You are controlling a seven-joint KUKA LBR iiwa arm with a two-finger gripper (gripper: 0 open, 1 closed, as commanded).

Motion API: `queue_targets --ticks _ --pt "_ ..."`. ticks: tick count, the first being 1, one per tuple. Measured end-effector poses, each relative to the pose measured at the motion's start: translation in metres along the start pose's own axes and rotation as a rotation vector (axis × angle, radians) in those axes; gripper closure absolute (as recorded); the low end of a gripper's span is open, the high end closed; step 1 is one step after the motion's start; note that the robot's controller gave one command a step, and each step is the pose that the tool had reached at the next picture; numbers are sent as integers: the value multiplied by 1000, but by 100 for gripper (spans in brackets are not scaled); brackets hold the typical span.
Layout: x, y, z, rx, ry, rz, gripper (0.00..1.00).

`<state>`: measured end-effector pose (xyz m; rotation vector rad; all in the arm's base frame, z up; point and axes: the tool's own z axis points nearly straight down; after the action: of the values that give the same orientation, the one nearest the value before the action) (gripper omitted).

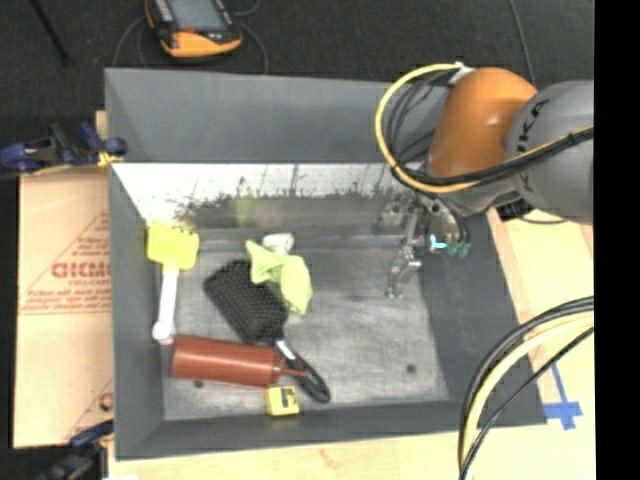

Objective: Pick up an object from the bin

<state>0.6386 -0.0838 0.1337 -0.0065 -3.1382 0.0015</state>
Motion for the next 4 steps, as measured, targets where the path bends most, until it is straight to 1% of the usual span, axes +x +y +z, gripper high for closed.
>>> queue_targets --ticks 1,2,3,4 --pt "-2 0 -5 1 -8 -1 0" --pt "-1 39 2 3 -8 -61 0" --pt "-15 82 25 1 -12 -194 0" --pt "5 96 48 1 -8 -263 0"
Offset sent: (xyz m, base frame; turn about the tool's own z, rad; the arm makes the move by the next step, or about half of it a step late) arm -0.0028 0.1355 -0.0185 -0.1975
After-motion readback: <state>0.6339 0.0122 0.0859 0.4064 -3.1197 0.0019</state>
